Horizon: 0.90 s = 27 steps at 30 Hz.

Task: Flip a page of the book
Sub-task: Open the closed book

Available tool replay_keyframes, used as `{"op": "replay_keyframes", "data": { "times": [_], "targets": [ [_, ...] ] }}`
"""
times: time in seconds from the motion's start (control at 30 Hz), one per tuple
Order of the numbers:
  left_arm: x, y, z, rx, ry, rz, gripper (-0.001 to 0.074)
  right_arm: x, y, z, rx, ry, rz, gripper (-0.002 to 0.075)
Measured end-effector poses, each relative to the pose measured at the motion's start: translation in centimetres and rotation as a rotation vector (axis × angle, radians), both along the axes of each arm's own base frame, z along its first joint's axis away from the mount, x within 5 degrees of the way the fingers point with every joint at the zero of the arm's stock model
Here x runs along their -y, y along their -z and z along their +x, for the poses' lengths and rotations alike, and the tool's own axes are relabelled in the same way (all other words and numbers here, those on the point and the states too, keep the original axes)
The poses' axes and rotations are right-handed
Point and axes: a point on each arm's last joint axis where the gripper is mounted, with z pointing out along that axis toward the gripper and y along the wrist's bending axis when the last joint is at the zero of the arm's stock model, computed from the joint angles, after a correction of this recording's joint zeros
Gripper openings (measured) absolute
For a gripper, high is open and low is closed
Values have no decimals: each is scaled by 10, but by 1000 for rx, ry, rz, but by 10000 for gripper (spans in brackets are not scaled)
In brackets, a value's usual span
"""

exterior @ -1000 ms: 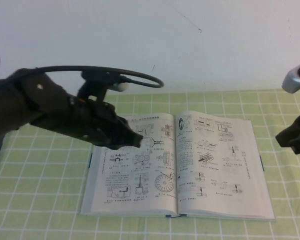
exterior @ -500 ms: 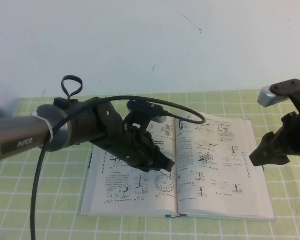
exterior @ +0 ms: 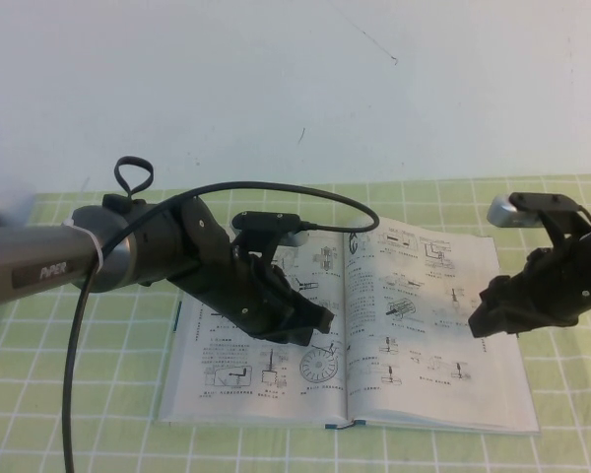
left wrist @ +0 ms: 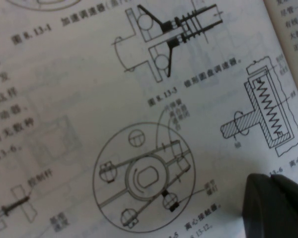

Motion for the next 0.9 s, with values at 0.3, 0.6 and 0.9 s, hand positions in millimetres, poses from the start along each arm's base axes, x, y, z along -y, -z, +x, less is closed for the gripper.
{"op": "replay_keyframes", "data": {
  "times": [0.3,0.6,0.9],
  "targets": [
    [0,0,0,0,0,0,-4,-3,21,3,-53,28,31,396],
    [0,0,0,0,0,0,-4,-4,22,5,-60,45,46,396],
    [0,0,0,0,0,0,-4,-4,21,6,-80,93,65,396]
  ]
}}
